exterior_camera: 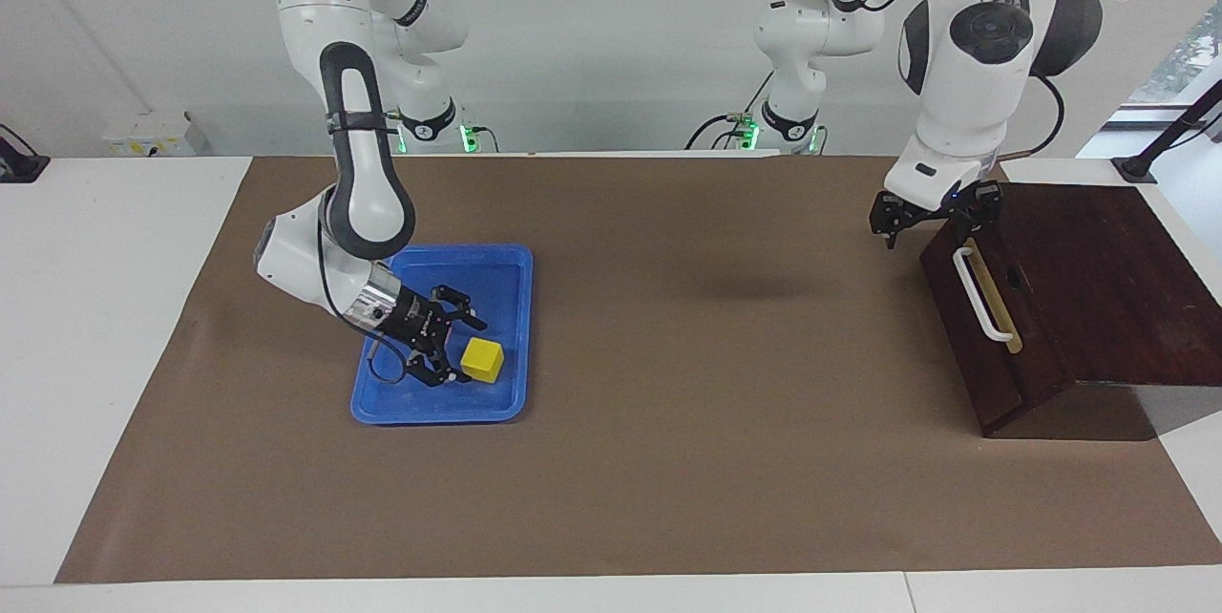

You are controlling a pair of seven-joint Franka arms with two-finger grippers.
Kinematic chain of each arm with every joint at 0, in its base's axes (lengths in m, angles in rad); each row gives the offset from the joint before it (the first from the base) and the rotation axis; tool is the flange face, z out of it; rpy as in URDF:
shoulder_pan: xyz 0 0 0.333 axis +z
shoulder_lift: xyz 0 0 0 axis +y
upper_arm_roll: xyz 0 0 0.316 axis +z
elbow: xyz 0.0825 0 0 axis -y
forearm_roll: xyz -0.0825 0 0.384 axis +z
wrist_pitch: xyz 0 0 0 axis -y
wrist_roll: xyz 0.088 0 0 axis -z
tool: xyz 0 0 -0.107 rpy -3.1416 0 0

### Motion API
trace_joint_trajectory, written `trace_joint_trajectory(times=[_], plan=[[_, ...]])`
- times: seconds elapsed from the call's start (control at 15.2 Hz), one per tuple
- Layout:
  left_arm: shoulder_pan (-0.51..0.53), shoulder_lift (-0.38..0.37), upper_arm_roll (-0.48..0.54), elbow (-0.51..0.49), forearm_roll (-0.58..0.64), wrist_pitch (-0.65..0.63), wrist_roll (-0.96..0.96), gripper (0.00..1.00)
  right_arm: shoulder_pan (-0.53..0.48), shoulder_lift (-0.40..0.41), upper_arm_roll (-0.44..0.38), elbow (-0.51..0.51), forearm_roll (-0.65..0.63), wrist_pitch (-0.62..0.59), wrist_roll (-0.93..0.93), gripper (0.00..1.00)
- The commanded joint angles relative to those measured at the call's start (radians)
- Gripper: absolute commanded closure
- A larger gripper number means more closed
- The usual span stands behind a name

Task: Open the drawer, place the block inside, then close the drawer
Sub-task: 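Move the right gripper over the yellow cube in the blue tray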

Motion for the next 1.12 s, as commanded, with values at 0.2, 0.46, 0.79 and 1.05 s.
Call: trace_joint_trajectory(times=[0.2,0.46,0.79,1.05], plan=[[0.03,0.036,0.012,-0.118,0.169,0.163,-0.003,0.0,-0.008,-0.009,0.002,-0.017,0.028,0.01,-0.034,0.0],[0.09,0.054,0.017,-0.156,0.216,0.259,-0.004,0.0,-0.008,-0.01,-0.001,-0.023,0.028,0.011,-0.034,0.0],[0.133,0.057,0.017,-0.201,0.247,0.358,-0.003,0.0,-0.014,-0.012,-0.003,-0.026,0.028,0.01,-0.048,0.0],[0.132,0.057,0.015,-0.227,0.247,0.394,0.003,0.0,-0.015,-0.012,-0.003,-0.026,0.028,0.01,-0.049,0.0]])
